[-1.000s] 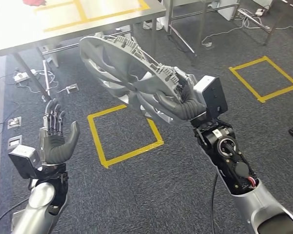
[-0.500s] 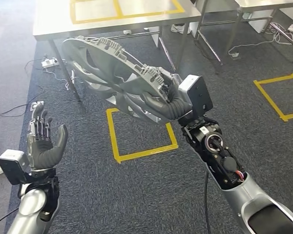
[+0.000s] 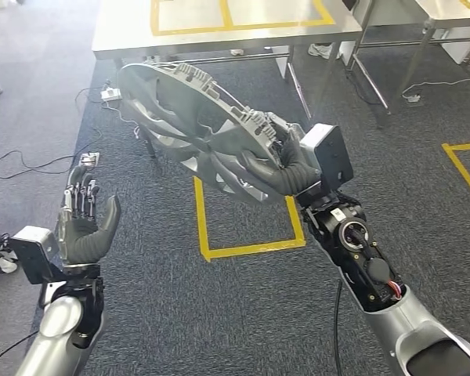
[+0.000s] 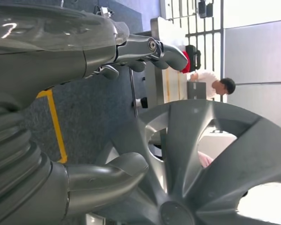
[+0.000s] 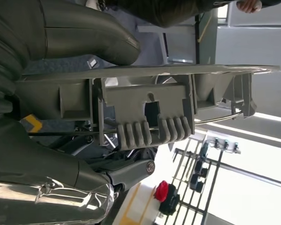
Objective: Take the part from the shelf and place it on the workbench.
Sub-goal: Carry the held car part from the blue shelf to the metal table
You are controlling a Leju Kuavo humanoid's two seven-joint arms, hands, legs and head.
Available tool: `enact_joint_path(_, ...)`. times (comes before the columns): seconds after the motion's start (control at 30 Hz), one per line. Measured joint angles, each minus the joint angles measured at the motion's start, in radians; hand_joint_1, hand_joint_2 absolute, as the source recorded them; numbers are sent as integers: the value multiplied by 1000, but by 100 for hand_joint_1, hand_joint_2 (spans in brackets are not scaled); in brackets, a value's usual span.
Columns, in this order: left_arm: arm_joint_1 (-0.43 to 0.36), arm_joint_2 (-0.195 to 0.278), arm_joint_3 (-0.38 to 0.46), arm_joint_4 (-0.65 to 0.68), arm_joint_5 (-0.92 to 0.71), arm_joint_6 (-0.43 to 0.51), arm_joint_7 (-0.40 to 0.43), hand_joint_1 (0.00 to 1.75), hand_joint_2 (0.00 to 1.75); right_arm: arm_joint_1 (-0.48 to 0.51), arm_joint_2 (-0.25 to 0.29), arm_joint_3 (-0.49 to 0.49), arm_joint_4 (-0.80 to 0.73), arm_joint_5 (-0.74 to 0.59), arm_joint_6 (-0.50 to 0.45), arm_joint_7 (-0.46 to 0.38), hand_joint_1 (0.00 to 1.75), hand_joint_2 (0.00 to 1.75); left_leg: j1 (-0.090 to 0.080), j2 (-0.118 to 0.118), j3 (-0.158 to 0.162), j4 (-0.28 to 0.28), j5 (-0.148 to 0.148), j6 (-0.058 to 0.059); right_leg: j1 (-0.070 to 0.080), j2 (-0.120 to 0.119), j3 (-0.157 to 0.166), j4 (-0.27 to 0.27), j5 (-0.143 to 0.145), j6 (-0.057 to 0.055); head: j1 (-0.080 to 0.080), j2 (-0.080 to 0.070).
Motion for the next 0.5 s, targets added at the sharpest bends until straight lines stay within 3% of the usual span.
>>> enact_joint_path(0.17,-7,1,0,0,2,2,3,0,175,4,0,0,0,0,-1,4,175,175,1,2,3,-4,1,-4,3,1,0,0,-1,-7,-10,0)
enact_joint_path(0.5,-14,1,-4,0,-2,12,-4,0,175,10,0,-2,0,0,-4,6,175,175,5,2,4,-6,1,-7,3,1,0,0,-1,-8,-23,0)
